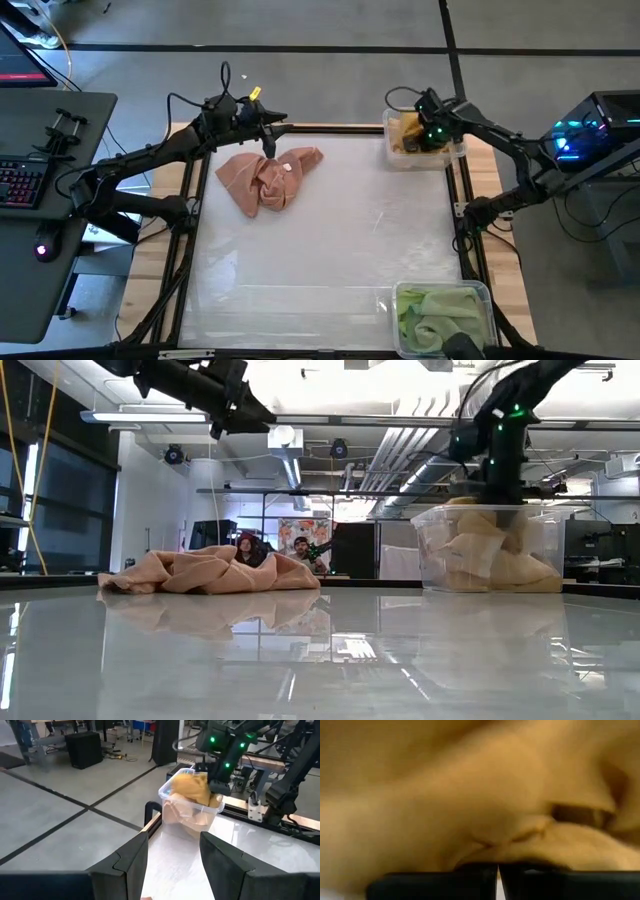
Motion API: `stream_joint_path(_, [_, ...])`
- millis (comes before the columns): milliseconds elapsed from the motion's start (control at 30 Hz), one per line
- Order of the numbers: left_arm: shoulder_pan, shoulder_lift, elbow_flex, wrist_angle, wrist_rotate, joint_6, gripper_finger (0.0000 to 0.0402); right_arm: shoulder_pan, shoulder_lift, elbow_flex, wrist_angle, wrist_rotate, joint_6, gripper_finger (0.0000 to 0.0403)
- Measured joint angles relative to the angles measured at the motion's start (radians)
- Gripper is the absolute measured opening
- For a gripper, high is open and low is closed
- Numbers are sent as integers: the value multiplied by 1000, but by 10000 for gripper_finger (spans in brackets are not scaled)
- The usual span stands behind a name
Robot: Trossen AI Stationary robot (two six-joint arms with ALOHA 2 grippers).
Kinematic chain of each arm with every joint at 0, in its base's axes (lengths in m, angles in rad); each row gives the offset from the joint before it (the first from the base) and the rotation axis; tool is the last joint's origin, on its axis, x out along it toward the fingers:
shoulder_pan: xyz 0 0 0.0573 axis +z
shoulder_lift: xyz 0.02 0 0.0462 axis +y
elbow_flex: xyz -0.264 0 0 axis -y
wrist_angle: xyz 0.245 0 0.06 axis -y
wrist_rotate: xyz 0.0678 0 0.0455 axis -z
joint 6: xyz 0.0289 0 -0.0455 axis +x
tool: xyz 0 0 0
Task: Sort towels by color in basket
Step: Put the yellow towel into the top transparent bin
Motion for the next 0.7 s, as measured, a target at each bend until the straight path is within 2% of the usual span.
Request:
stream_joint_path(133, [7,2,0,3,0,0,165,-5,1,10,-51,-21,-17,0])
stream_joint_path(333, [7,2,0,3,0,0,165,-5,-2,215,-290,-126,-16,0])
stream_joint_path(400, [7,2,0,2,2,-1,165,-5,-2,278,-295,-136,-23,0])
stream_joint_path(533, [7,2,0,3,3,-1,165,1,-2,322,-100,-59,-38,0])
stream_joint_path(700, [7,2,0,2,5,-5,165,-7,19,195,228,-100,3,0])
